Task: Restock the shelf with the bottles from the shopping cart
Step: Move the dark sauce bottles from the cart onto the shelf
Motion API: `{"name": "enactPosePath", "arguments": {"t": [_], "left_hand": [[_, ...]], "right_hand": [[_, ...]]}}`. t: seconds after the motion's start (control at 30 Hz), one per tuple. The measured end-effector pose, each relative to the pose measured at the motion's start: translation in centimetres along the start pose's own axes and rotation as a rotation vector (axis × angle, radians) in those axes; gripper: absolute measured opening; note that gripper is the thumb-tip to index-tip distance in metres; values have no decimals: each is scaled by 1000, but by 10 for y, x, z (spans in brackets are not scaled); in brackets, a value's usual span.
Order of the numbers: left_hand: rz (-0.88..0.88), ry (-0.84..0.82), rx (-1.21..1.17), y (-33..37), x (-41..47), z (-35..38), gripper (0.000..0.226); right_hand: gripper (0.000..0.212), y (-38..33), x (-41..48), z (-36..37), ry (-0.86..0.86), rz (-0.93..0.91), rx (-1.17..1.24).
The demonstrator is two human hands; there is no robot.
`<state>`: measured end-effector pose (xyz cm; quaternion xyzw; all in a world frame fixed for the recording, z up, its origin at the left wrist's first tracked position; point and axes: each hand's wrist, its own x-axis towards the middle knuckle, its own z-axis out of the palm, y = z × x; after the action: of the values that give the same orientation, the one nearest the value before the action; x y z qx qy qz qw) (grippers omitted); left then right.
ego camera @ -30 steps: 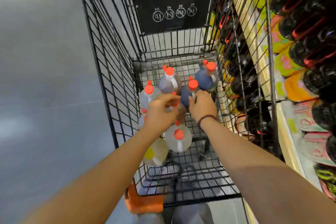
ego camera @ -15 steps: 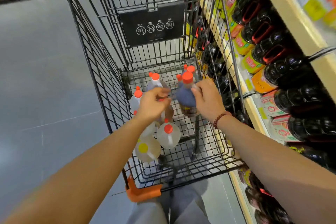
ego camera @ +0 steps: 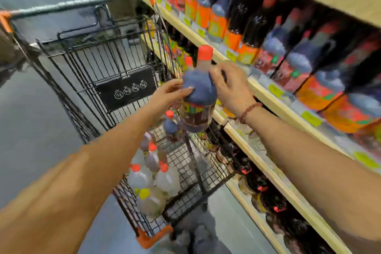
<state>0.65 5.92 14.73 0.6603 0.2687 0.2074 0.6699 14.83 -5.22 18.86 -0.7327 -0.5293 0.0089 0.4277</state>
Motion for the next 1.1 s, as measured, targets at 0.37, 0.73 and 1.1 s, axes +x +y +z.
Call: {"name": "enactPosePath", "arguments": {"t": [0.37,0.73,1.1], "left_hand": [[124,-533,50,83,0,113,54],[55,-774,-40,79,-44,262,48],[-105,-742,-6,49,-118,377,42]], "right_hand": [[25,-7,-42,-152,507,120,-79],[33,26,-156,-249,707,411,-157],[33,48,-259,-322,539,729,-183]]}}
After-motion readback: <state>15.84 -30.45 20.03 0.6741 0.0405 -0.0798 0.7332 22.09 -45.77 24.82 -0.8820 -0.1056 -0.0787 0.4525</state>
